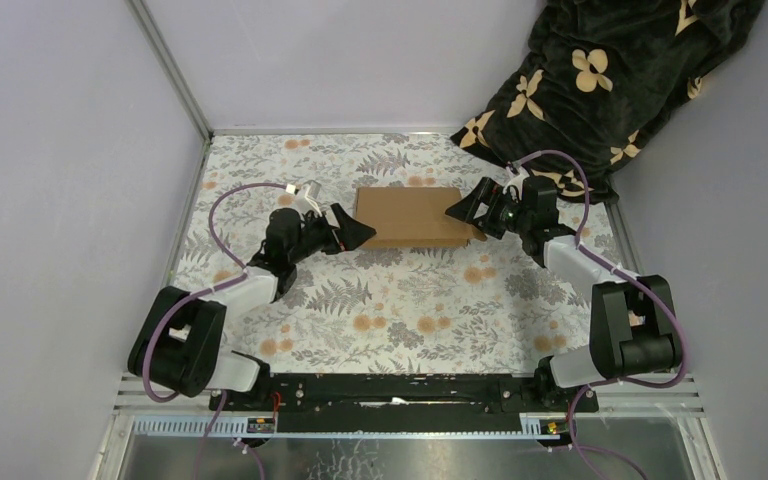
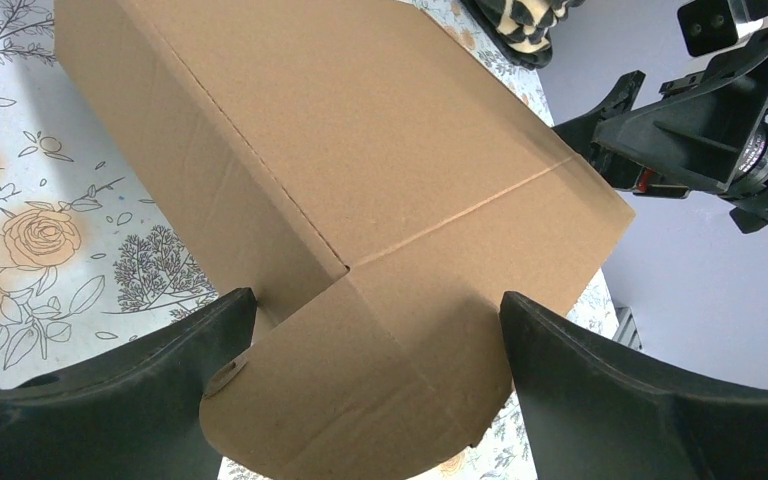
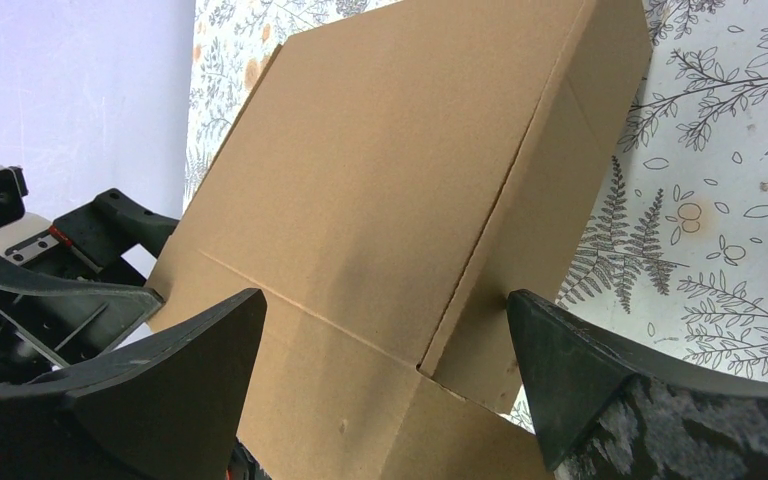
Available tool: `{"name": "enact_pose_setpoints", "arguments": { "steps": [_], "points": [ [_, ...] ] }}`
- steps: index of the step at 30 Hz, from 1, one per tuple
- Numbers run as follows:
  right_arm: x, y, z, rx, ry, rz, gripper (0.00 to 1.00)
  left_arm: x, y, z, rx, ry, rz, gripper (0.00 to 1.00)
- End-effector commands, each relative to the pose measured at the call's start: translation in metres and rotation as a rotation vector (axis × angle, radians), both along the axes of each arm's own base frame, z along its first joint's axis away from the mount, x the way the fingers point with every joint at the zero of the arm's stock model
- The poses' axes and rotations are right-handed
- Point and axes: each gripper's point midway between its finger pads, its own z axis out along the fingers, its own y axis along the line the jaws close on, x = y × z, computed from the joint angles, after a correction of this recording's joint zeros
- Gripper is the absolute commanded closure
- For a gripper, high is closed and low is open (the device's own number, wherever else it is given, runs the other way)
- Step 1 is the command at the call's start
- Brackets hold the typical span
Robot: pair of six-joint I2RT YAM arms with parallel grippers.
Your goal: Fold the paper box
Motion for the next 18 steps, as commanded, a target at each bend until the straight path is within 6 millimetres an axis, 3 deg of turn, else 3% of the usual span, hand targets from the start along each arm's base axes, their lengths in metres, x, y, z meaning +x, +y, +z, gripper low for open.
{"name": "enact_pose_setpoints", "arguments": {
  "steps": [1, 18],
  "points": [
    [0.003, 0.01, 0.046, 0.05, -0.107, 0.049, 0.0, 0.002, -0.008, 0.028, -0.016, -0.085, -0.03, 0.01],
    [0.001, 0.01, 0.056, 0.055, -0.117, 0.055, 0.0, -0.002, -0.006, 0.038, -0.027, -0.091, -0.028, 0.01]
  ]
}}
